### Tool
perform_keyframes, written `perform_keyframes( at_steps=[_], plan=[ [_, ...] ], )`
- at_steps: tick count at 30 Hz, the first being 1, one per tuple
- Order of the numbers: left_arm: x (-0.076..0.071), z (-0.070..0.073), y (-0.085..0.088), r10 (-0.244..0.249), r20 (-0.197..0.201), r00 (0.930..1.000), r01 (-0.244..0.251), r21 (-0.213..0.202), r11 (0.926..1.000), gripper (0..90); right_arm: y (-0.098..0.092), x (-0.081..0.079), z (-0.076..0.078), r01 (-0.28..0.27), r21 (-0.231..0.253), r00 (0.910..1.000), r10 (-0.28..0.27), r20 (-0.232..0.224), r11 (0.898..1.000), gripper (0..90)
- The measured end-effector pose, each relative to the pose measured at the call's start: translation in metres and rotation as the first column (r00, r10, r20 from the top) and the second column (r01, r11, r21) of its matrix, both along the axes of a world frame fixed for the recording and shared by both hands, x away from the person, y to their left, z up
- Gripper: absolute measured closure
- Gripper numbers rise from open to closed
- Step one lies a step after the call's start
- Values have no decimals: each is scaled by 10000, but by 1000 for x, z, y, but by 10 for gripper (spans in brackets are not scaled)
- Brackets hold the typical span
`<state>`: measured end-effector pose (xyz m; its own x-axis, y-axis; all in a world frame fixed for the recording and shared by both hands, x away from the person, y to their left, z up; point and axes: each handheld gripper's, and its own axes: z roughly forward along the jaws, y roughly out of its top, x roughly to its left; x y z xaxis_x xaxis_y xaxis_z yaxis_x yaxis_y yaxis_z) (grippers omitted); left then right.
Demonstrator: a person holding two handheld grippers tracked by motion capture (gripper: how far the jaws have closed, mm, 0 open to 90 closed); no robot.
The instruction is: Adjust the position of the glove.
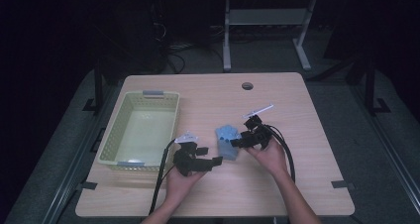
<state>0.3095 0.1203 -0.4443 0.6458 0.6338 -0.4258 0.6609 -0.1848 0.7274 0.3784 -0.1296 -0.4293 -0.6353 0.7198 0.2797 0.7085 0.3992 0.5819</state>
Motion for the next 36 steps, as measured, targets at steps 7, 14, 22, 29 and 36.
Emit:
perform_keyframes(
  at_steps=[7,14,22,29,36],
  plan=[
    [23,-3,-8,989,-1235,9874,-1038,-341,9940,231,-12,-6,-11,1020,901,9930,-959,-690,9907,358],
    [38,-11,-18,1070,-2249,9685,-1258,-707,9895,296,-20,-8,-23,1661,1674,9807,-1450,-1311,9718,357],
    [50,-25,-13,1052,-3224,9407,-1432,-964,9850,360,-22,-9,-31,1968,2081,9704,-1601,-1808,9581,354],
    [54,-31,-15,989,-3714,9232,-1525,-1178,9813,422,-22,-9,-38,2266,2393,9606,-1761,-2150,9441,365],
    [55,-35,-15,1003,-4026,9099,-1668,-1336,9769,519,-19,-10,-40,2461,2451,9551,-1916,-2259,9377,450]
  ],
)
